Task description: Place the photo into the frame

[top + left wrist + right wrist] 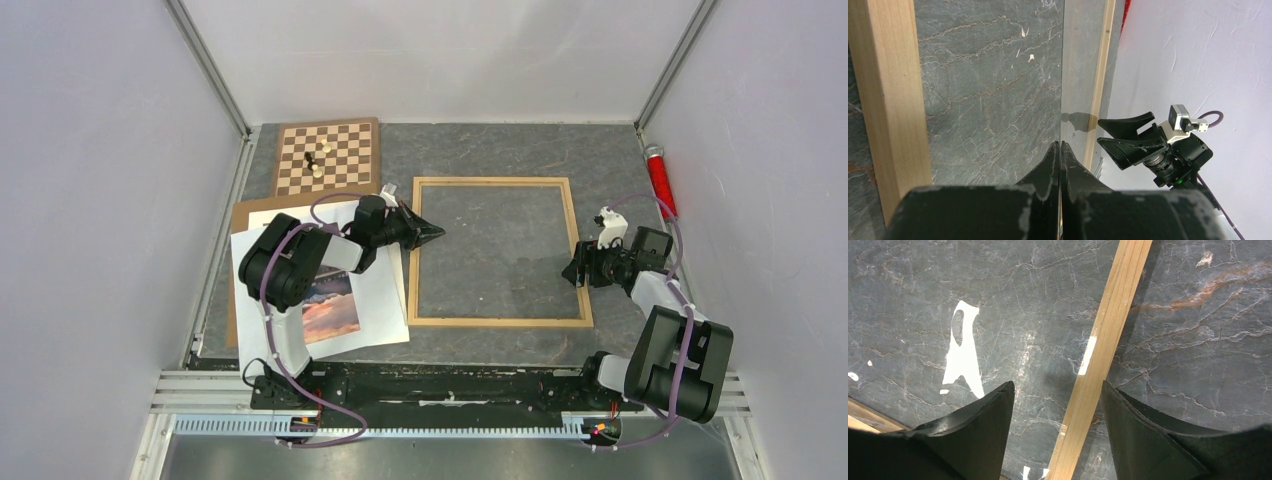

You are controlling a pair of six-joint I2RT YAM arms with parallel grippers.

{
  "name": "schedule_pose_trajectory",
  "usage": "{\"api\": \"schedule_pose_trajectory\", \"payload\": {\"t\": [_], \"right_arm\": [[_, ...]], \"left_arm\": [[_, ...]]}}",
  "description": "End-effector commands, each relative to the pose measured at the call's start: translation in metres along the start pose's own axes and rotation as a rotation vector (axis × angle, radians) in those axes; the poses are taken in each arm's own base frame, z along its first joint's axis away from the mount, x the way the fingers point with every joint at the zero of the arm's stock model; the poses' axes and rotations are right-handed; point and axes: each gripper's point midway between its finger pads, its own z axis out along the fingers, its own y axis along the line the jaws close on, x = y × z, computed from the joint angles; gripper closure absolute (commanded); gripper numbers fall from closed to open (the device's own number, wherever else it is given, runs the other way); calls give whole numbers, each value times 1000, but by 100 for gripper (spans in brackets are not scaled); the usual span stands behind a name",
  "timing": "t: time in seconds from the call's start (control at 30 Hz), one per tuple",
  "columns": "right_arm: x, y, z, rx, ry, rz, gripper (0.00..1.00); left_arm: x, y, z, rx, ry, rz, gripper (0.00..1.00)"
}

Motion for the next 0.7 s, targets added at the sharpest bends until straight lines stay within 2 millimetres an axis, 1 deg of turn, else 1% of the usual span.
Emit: {"api": "schedule_pose_trajectory", "payload": {"t": [0.0, 0.67], "right_arm": [[-9, -1, -1, 10, -37, -25, 33], [-10, -1, -2, 14, -40, -23, 33]], "left_arm": [[-6, -20, -5, 44, -33, 72, 98], [-3, -18, -4, 33, -26, 72, 98]]}}
